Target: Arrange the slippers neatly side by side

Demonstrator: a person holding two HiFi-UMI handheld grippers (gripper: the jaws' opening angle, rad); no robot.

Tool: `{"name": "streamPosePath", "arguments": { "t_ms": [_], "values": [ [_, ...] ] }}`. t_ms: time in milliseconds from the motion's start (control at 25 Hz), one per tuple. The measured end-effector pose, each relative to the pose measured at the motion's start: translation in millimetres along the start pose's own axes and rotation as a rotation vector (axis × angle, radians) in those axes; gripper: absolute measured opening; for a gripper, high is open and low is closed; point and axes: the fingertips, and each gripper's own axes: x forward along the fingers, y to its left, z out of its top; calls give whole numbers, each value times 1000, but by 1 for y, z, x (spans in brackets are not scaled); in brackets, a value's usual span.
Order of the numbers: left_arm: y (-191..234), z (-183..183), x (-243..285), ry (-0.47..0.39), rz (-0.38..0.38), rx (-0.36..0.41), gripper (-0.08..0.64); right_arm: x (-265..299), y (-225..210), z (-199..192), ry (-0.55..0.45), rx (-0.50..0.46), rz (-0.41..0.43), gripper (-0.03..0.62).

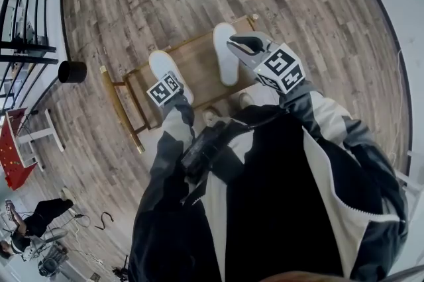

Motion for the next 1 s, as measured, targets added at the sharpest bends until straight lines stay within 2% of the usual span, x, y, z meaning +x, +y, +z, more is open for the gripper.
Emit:
{"name": "streamPosePath", "arguments": {
  "t_ms": [240, 520, 720, 1000],
  "values": [
    [-15, 12, -32, -88, -31, 38, 35, 15, 16, 8, -18, -16, 59, 51],
    [-32, 41, -89, -225, -68, 168, 35, 41, 40, 18, -39, -39, 133, 48],
    [-28, 51, -127, -293, -54, 231, 35, 61, 61, 23, -54, -52, 189, 43],
    [3, 62, -178, -374, -22, 194, 35, 87, 91, 28, -57, -61, 245, 43]
  ]
}}
